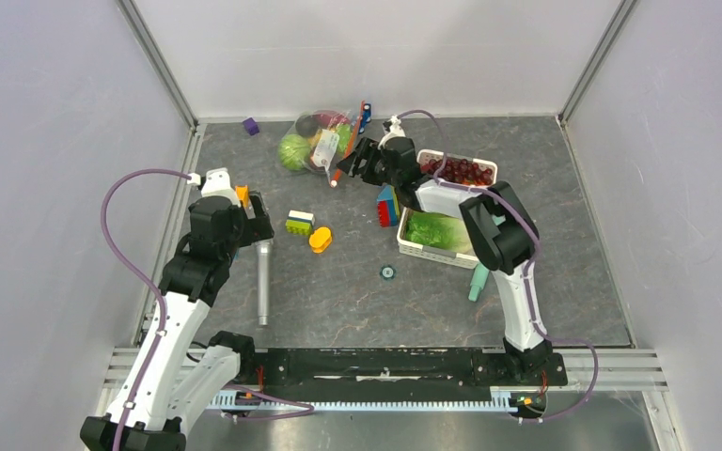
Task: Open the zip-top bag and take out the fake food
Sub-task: Pick up the zipper food storage bag at the center of the board.
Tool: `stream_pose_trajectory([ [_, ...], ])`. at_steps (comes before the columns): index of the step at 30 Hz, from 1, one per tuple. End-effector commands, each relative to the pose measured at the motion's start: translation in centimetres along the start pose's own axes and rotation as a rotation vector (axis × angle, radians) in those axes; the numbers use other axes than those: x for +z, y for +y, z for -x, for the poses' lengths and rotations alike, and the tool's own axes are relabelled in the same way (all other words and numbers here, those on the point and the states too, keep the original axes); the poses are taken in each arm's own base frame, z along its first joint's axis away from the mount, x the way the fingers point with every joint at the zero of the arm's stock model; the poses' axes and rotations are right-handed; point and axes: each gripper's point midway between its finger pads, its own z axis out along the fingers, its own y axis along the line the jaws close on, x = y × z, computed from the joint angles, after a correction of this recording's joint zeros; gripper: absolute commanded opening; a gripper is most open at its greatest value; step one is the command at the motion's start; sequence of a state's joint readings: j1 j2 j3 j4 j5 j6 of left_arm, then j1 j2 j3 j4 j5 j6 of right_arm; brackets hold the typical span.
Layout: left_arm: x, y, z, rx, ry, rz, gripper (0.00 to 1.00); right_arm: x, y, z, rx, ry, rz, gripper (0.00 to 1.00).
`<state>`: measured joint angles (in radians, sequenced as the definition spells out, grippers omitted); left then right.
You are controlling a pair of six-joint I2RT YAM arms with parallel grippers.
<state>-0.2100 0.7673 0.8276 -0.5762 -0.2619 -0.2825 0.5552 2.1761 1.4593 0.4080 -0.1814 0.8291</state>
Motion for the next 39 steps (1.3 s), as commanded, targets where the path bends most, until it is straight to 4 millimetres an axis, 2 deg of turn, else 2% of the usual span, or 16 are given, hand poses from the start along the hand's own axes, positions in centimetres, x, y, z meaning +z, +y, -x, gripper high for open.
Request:
stream_pose_trajectory([
  [1,-0.3,0.4,0.4,0.037,-0.022,0.011,1.0,2.1,3.5,2.1,0.054,-0.094,0.101,0.77],
  [9,-0.3,0.3,0.4,0.037,-0.022,0.004,1.0,5.0,1.4,0.3,0.089,-0.086,0.032,0.74],
  [15,-0.2,0.3,0.3,0.039,-0.018,0.004,1.0,5.7,-0.2,0.4,0.08,-0.111,-0.032,0.74],
  [17,-0.3,0.3,0.3,0.039,-0.018,0.001,1.0,6.0,-0.2,0.7,0.082,-0.128,-0.022,0.74],
  [20,-0.2,0.2,0.3,0.039,-0.017,-0.001,1.0,6.5,-0.1,1.3,0.092,-0.145,0.0,0.64],
  [23,-0.2,0.3,0.4,0.039,-0.019,0.003,1.0,6.5,0.4,1.8,0.089,-0.161,0.032,0.48],
  [29,-0.2,0.4,0.4,0.037,-0.019,0.009,1.0,4.8,2.8,4.1,0.01,-0.209,0.086,0.23],
  [34,-0.2,0.4,0.5,0.038,-0.022,0.01,1.0,1.8,5.0,6.1,-0.089,-0.239,0.1,0.02],
  [39,-0.3,0.3,0.5,0.035,-0.028,0.002,1.0,-2.5,6.5,7.7,-0.198,-0.27,0.076,0.0],
])
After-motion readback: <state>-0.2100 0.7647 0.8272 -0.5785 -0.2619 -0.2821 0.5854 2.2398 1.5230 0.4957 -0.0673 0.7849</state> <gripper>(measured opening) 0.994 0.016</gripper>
